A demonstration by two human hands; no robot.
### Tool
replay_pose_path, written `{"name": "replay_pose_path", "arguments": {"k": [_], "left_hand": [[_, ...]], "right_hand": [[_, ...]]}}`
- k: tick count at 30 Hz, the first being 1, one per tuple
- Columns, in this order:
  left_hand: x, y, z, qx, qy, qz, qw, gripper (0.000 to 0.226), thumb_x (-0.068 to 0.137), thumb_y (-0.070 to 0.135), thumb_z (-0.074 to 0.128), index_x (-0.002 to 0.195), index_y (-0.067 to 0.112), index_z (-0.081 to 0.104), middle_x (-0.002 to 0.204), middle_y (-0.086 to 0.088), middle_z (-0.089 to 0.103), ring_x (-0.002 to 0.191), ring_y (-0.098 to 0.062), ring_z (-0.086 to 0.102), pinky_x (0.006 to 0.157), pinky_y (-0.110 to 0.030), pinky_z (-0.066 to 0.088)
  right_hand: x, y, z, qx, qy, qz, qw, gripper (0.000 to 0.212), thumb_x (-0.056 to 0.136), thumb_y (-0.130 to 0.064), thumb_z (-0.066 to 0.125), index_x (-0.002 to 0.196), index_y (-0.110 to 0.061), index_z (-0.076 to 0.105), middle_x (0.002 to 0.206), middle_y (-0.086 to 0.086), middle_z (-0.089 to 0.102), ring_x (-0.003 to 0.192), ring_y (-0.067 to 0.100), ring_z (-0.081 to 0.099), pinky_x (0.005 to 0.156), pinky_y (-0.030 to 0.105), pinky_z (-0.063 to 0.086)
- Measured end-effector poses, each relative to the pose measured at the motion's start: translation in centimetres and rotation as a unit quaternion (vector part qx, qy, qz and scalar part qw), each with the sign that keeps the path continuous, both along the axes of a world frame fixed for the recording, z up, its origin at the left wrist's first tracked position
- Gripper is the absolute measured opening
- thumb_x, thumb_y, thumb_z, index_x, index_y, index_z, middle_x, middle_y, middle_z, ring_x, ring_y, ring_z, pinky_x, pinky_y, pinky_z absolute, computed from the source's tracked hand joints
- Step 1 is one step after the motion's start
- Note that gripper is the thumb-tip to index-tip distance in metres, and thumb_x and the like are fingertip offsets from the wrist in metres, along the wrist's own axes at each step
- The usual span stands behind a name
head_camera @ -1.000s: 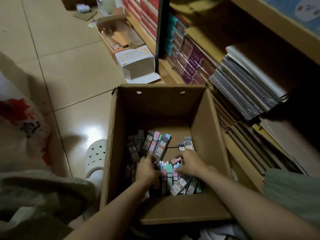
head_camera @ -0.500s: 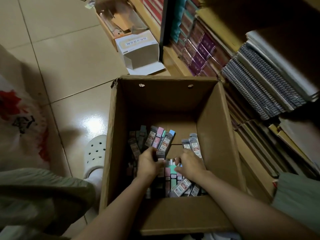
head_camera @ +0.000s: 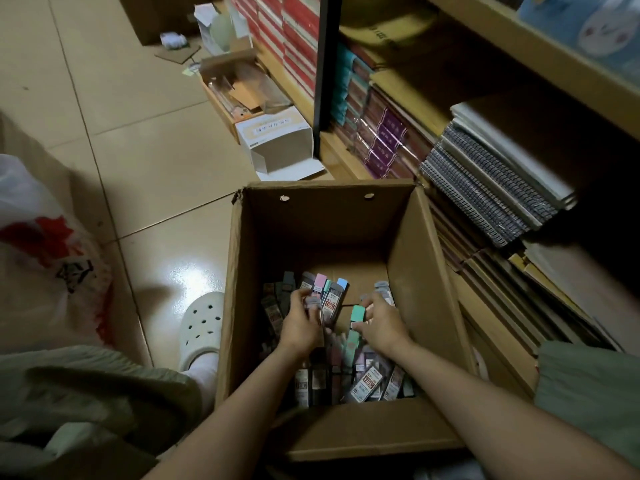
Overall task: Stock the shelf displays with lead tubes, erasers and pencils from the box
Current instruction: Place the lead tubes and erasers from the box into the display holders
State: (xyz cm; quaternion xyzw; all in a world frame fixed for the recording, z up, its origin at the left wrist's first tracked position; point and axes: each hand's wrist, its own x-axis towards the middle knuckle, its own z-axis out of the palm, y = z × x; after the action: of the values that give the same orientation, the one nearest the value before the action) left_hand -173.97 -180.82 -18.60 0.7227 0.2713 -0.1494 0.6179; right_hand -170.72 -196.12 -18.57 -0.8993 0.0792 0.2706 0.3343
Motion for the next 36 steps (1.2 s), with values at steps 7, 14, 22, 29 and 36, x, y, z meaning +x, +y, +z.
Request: {"name": "replay_pose_path", "arguments": {"k": [7,14,22,29,36], "left_hand": [[8.0,-0.7,11.9,-0.109,-0.051,-0.211,0.970,0.072,0.088,-0.007,0.057,0.144,0.028,0.030,0.113,-0.004,0.050,0.097,-0.020,0.061,0.063,-0.026,0.057],[14.4,-4.6,25.6,-0.030,-0.259,-0.378,0.888,0.054,0.091,-0.005,0.055,0.126,0.032,0.042,0.125,-0.009,0.053,0.103,-0.020,0.062,0.070,-0.030,0.058],[16.0,-8.1,33.3,-0.193,-0.364,-0.341,0.845,0.054,0.086,-0.002,0.062,0.129,0.028,0.049,0.119,-0.008,0.064,0.104,-0.022,0.068,0.076,-0.038,0.060],[18.1,-9.8,35.5,-0.215,-0.390,-0.327,0.834,0.050,0.088,-0.002,0.060,0.126,0.029,0.050,0.109,-0.004,0.070,0.096,-0.017,0.071,0.072,-0.030,0.059],[20.6,-10.1,34.9,-0.203,-0.403,-0.246,0.858,0.046,0.091,0.002,0.060,0.109,0.043,0.050,0.108,0.000,0.063,0.089,-0.009,0.068,0.063,-0.024,0.057]], "right_hand": [[3.6,-2.5,11.0,0.102,-0.167,-0.075,0.978,0.039,0.087,-0.009,0.069,0.105,-0.034,0.045,0.099,-0.002,0.063,0.081,0.012,0.067,0.069,0.036,0.061],[5.7,-7.7,27.2,0.127,-0.375,-0.054,0.917,0.041,0.084,-0.016,0.075,0.094,-0.046,0.050,0.094,-0.012,0.065,0.078,0.007,0.070,0.065,0.034,0.062],[3.1,-11.9,36.8,0.094,-0.489,-0.079,0.864,0.036,0.084,-0.017,0.075,0.098,-0.041,0.052,0.092,-0.008,0.068,0.078,0.005,0.071,0.064,0.030,0.061],[3.8,-15.9,43.4,0.027,-0.579,-0.147,0.802,0.032,0.084,-0.014,0.074,0.092,-0.035,0.052,0.090,-0.007,0.066,0.078,0.005,0.071,0.061,0.030,0.061],[9.0,-15.6,45.8,-0.128,-0.591,-0.106,0.789,0.027,0.083,-0.017,0.076,0.100,-0.019,0.056,0.088,-0.010,0.063,0.078,0.004,0.065,0.062,0.019,0.054]]}}
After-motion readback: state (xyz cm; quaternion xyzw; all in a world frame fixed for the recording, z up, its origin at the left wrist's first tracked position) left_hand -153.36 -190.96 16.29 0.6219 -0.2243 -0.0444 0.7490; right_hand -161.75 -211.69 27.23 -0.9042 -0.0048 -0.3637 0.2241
